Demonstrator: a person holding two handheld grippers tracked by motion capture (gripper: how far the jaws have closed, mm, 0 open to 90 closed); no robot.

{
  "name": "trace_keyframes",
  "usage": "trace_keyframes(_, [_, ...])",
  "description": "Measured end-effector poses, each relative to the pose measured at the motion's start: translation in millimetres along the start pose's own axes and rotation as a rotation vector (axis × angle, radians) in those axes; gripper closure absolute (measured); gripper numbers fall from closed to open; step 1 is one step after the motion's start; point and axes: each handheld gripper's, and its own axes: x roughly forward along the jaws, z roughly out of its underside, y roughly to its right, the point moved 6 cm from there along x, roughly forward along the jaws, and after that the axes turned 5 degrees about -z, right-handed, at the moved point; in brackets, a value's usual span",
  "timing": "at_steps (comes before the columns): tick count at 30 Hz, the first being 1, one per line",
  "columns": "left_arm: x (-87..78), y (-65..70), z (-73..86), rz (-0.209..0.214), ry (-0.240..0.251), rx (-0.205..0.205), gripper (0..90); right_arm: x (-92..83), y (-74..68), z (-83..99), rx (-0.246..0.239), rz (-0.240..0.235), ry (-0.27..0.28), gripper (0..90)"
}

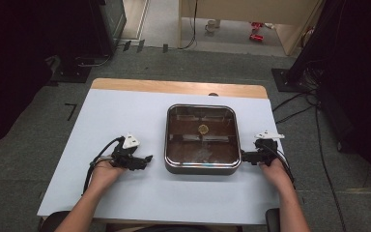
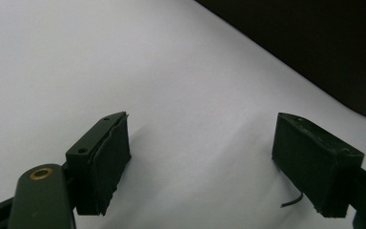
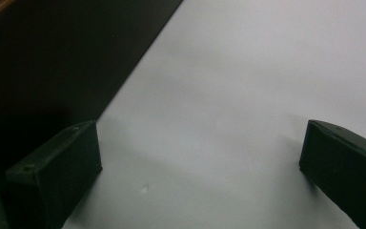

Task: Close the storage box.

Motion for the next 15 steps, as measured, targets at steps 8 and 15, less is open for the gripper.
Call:
trace_keyframes(8, [0.5,1.1,1.1,0.001,0.011,0.003,17.9,0.0,0.0,0.0,0.000,0.000,0.000,0.0])
trace_keyframes(15, [0.1,2.2,0.4,-0.014,0.005,0.002,17.9,0.0,0.0,0.0,0.000,0.000,0.000,0.0])
